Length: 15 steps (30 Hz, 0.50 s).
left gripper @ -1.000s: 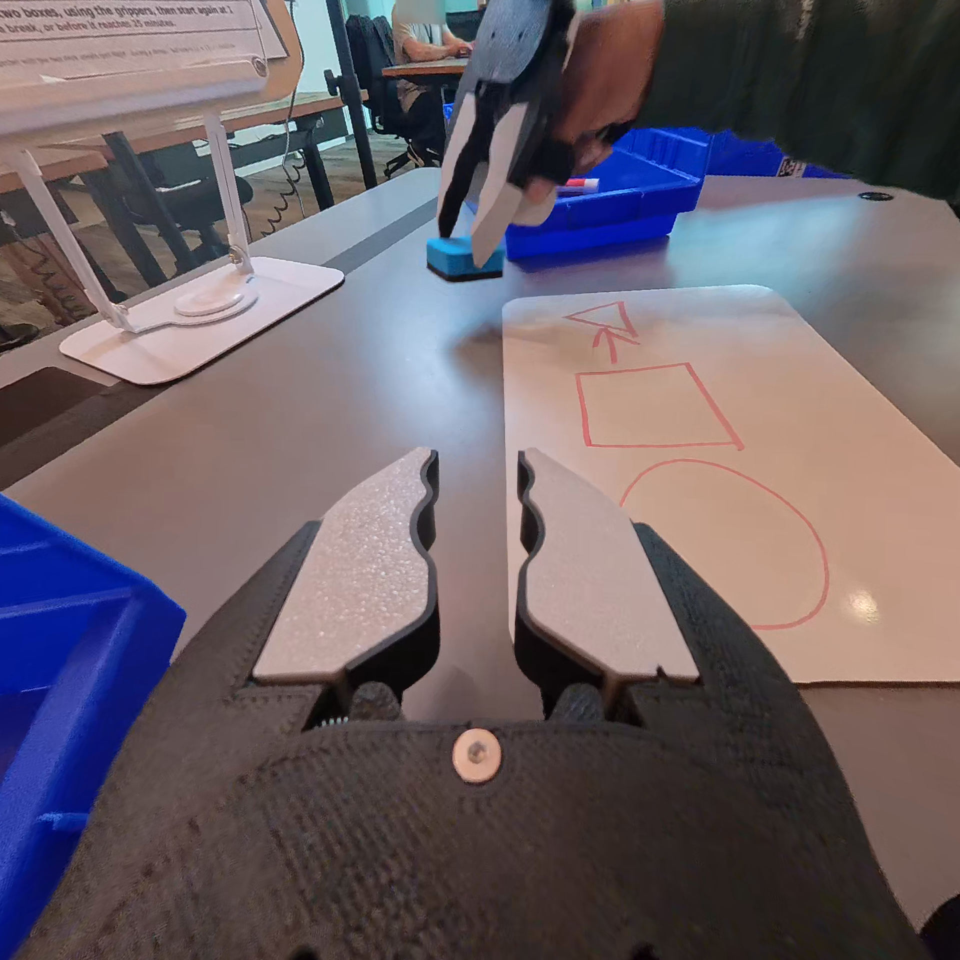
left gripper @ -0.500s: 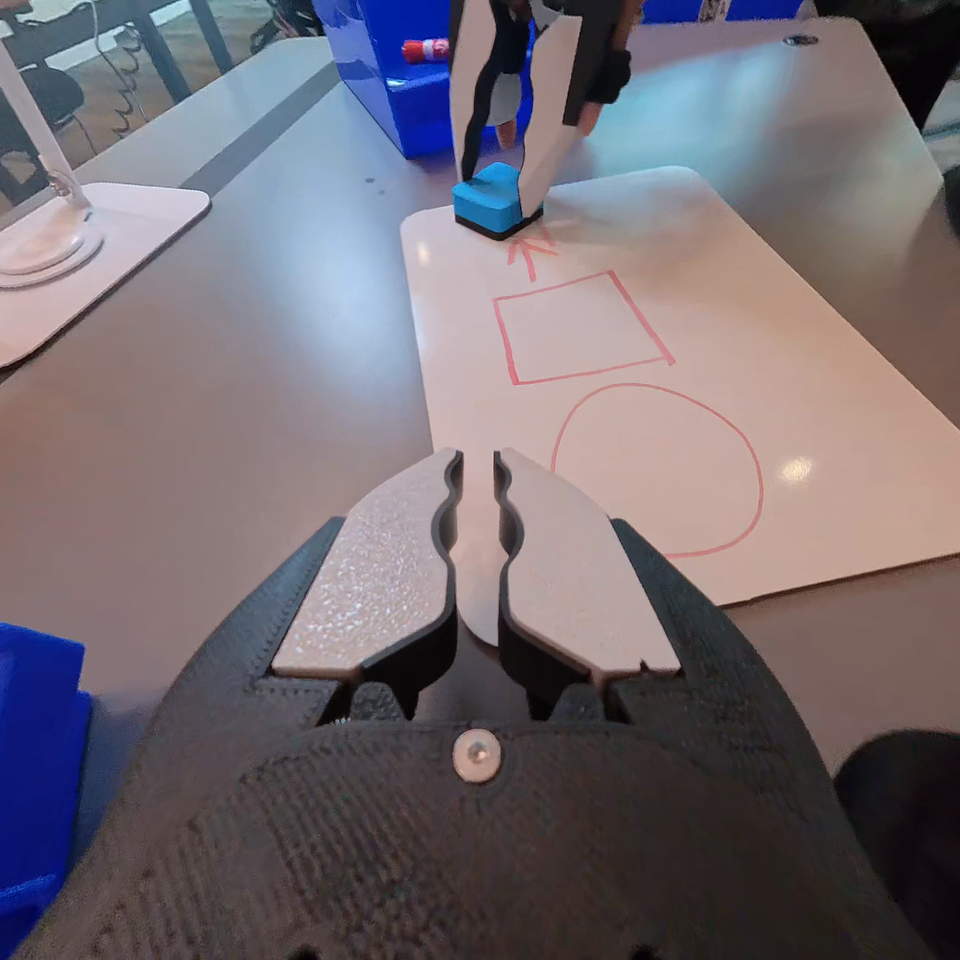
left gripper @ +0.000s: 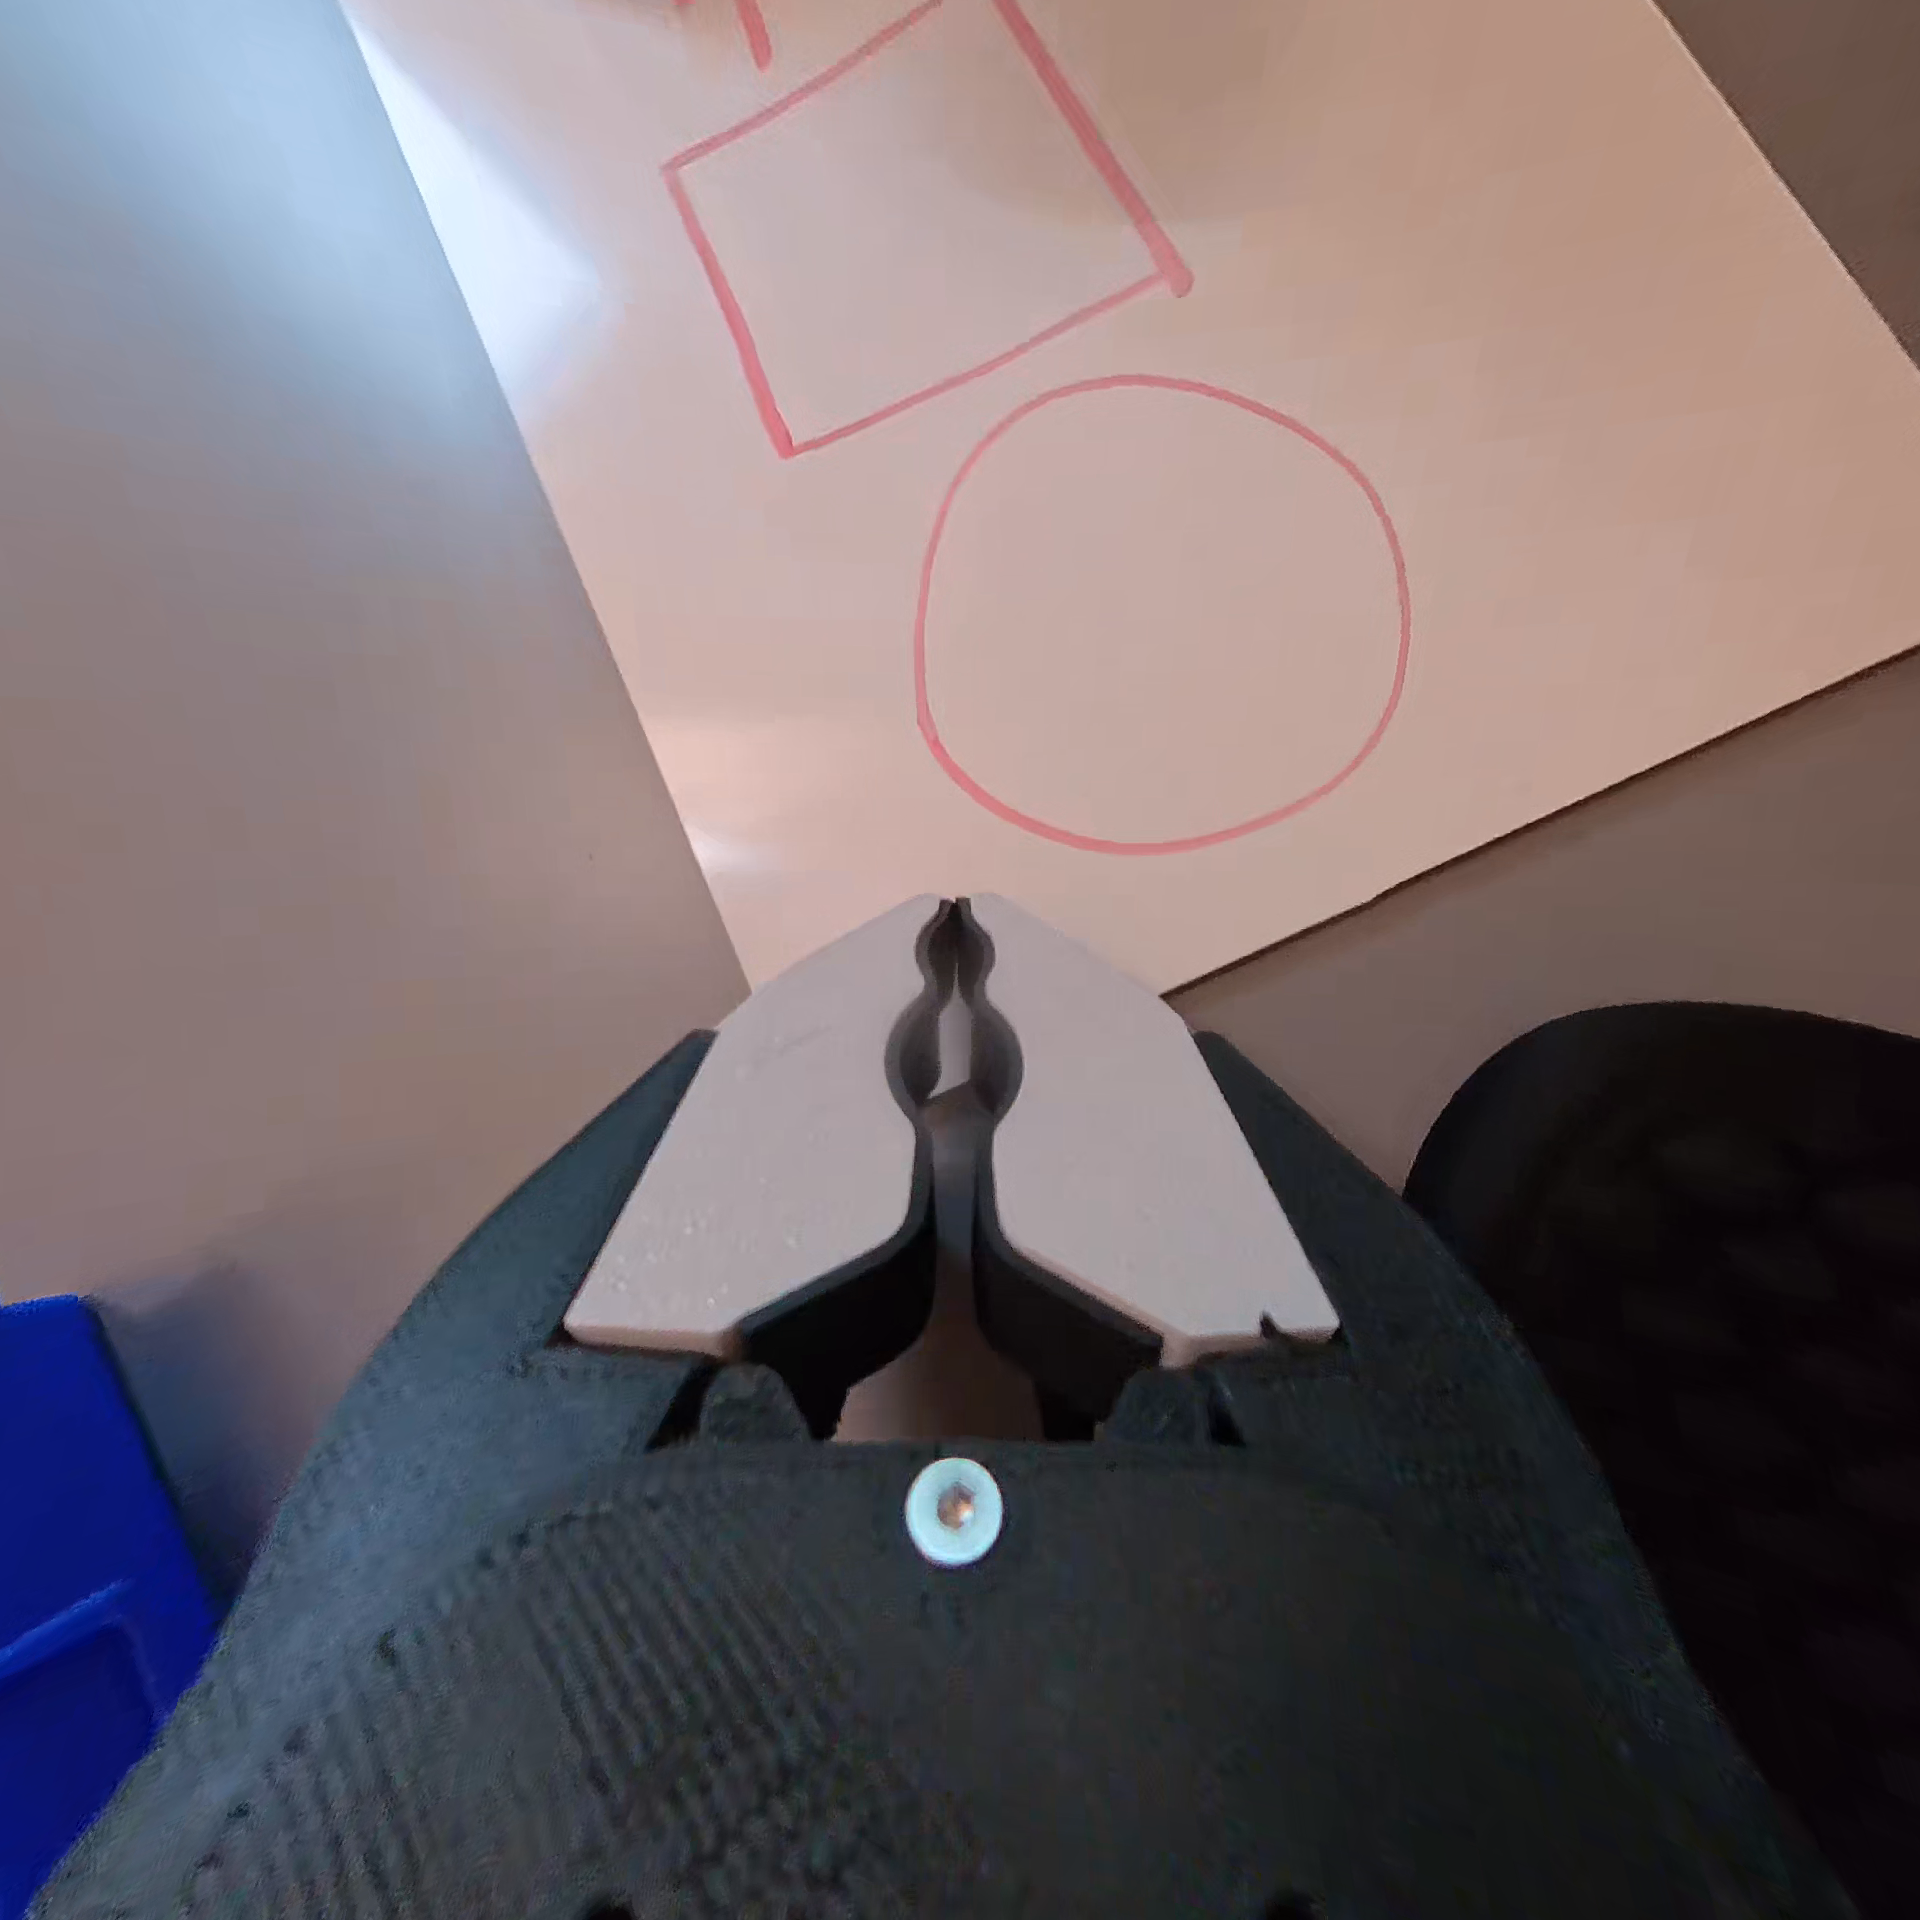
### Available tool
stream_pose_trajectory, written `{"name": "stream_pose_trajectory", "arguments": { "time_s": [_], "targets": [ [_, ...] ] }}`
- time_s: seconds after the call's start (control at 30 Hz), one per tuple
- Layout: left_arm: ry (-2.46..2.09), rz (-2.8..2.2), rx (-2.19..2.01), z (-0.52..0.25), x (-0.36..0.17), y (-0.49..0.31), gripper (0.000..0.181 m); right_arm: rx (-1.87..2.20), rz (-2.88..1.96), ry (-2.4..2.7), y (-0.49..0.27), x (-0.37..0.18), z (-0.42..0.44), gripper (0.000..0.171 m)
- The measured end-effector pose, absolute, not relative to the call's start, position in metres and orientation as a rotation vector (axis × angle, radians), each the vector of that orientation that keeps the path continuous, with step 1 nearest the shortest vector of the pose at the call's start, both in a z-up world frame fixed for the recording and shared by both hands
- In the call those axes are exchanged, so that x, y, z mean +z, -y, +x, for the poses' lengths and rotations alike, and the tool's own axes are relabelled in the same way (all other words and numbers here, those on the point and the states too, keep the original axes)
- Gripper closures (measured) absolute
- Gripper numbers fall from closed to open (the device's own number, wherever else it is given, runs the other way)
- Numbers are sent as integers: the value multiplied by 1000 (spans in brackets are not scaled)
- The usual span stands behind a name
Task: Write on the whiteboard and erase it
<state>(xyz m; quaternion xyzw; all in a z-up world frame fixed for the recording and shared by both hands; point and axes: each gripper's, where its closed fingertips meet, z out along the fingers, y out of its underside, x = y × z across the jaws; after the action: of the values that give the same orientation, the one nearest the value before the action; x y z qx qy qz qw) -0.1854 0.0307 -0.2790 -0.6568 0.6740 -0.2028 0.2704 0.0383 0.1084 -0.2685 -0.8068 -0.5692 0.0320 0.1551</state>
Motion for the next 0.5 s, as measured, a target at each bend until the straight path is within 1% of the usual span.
{"name": "stream_pose_trajectory", "arguments": {
  "time_s": [0.1, 0.17, 0.2, 0.27, 0.33, 0.43, 0.5],
  "targets": [
    [-1810, -1782, -516, -186, -279, -33, 181, 166, -2230, 1708, -81, -269, 14, 120],
    [-1796, -1801, -526, -186, -279, -33, 181, 230, -2253, 1745, -63, -268, 24, 120],
    [-1792, -1805, -530, -186, -279, -33, 181, 234, -2302, 1708, -66, -268, 36, 120],
    [-1788, -1812, -535, -185, -279, -32, 181, 182, -2355, 1579, -95, -269, 55, 120],
    [-1780, -1821, -535, -184, -279, -33, 181, 225, -2353, 1496, -110, -268, 40, 120],
    [-1773, -1827, -539, -183, -279, -32, 181, 232, -2199, 1715, -68, -269, 12, 120],
    [-1769, -1830, -544, -183, -279, -32, 181, 202, -2199, 1781, -53, -269, 28, 120]
  ]
}}
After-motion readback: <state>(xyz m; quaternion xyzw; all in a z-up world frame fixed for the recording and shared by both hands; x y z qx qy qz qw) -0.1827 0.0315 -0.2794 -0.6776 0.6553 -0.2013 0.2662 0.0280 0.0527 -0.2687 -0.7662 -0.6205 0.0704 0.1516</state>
